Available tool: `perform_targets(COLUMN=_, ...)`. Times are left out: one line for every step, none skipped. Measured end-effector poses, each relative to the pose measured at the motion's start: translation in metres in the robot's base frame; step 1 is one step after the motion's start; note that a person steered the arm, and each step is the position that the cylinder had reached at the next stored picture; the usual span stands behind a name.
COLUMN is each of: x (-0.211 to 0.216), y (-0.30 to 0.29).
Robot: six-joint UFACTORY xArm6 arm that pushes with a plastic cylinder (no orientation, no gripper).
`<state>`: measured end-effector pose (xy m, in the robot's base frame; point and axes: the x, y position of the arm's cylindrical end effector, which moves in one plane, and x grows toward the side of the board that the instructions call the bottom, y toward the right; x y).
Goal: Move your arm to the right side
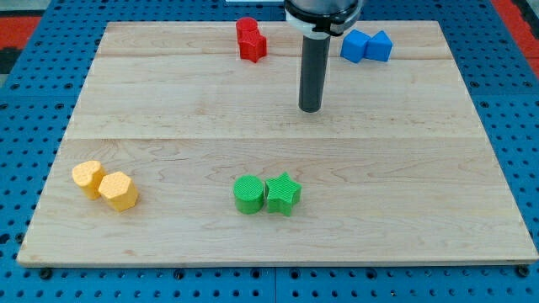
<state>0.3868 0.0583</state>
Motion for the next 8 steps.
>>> perform_targets(x=0.0, y=0.01)
perform_targets(x=0.0, y=0.014)
perform_targets(x=0.003, y=0.034)
perform_targets(x=-0.01, y=0.087)
perform_targets(x=-0.02, y=0.105)
perform_targets(x=-0.02, y=0.105)
perform_targets(x=-0.02, y=0.115)
perform_targets(x=-0.018, y=0.115)
